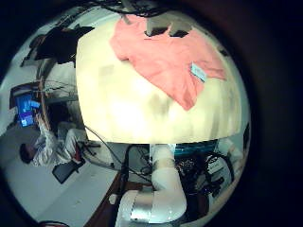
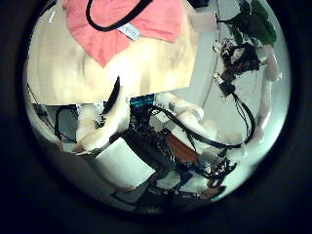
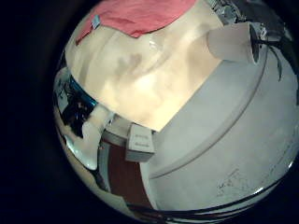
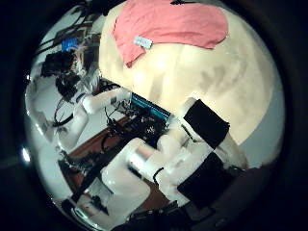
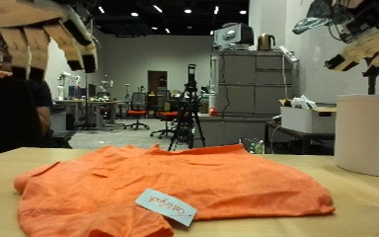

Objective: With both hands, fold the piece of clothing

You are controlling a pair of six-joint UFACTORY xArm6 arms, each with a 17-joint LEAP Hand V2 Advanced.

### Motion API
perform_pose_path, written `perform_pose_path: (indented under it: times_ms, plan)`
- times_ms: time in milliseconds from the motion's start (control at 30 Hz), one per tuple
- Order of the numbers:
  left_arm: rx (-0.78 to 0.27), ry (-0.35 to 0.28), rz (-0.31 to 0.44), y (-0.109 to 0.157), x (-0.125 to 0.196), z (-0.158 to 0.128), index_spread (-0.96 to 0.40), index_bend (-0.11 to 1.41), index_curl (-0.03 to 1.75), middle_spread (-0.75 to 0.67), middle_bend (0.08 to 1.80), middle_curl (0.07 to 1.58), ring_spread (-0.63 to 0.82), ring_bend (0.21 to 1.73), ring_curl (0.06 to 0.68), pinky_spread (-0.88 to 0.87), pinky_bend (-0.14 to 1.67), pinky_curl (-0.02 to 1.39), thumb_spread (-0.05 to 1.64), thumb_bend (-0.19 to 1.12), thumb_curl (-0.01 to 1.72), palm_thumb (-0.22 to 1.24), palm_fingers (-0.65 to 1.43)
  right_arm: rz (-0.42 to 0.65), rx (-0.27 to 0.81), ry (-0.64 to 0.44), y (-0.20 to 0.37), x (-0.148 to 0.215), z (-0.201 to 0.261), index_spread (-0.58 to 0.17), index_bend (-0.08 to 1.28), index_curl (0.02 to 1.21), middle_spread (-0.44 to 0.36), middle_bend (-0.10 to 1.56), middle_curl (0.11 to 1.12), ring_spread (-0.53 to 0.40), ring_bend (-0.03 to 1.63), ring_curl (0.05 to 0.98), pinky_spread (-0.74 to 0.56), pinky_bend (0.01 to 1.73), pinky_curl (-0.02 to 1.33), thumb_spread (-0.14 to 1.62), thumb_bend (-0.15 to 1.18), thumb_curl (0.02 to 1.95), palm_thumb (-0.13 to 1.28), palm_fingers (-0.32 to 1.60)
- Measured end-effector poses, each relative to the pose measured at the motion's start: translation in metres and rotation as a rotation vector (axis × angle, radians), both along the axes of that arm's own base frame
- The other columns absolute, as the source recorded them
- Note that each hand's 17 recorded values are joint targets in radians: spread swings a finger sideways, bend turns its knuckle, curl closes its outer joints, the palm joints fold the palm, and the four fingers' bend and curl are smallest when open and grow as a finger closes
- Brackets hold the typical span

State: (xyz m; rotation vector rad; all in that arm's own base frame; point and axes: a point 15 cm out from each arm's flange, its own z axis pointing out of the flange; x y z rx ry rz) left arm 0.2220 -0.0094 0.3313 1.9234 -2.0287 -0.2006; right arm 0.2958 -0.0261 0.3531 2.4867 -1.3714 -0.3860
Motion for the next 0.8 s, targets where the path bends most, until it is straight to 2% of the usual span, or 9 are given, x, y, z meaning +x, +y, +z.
perform_pose_path:
  times_ms: [200,367,533,700,800]
  plan:
    - [-0.005,0.022,-0.039,0.002,-0.01,-0.017,0.01,0.19,0.4,0.16,0.23,0.37,0.43,0.36,0.196,0.43,0.18,0.23,1.13,-0.02,0.34,0.53,0.23,0.001,-0.007,0.007,0.014,-0.004,0.002,-0.292,0.22,0.4,0.082,0.19,0.32,0.215,0.19,0.236,0.38,0.18,0.25,1.34,-0.01,0.28,0.69,0.28]
    - [0.033,0.01,-0.074,0.013,-0.016,-0.017,0.02,0.2,0.41,0.2,0.21,0.36,0.44,0.36,0.196,0.43,0.18,0.23,1.13,-0.02,0.34,0.53,0.22,0.007,-0.022,0.015,0.029,-0.008,0.003,-0.292,0.22,0.41,0.082,0.19,0.32,0.215,0.19,0.235,0.38,0.18,0.25,1.34,-0.01,0.28,0.69,0.28]
    - [0.022,0.003,-0.133,0.014,-0.026,-0.036,0.01,0.2,0.41,0.18,0.23,0.37,0.44,0.34,0.194,0.43,0.17,0.22,1.13,-0.02,0.34,0.53,0.24,-0.022,0.01,0.021,0.042,-0.01,0.001,-0.294,0.23,0.41,0.072,0.2,0.33,0.215,0.19,0.233,0.38,0.18,0.24,1.34,-0.01,0.28,0.69,0.29]
    - [0.057,-0.034,-0.204,0.023,-0.019,-0.061,0.02,0.18,0.41,0.13,0.22,0.37,0.43,0.35,0.2,0.41,0.19,0.23,1.13,-0.02,0.34,0.53,0.23,-0.095,0.04,0.085,0.057,-0.019,-0.006,-0.286,0.23,0.41,0.07,0.21,0.34,0.212,0.19,0.231,0.38,0.17,0.23,1.35,-0.01,0.28,0.7,0.31]
    - [0.067,-0.072,-0.23,0.02,-0.007,-0.077,0.03,0.18,0.4,0.16,0.17,0.35,0.42,0.37,0.206,0.4,0.21,0.24,1.13,-0.02,0.34,0.53,0.22,-0.115,0.032,0.121,0.058,-0.022,-0.006,-0.285,0.23,0.41,0.06,0.21,0.34,0.212,0.19,0.232,0.38,0.17,0.23,1.35,0.0,0.28,0.73,0.32]
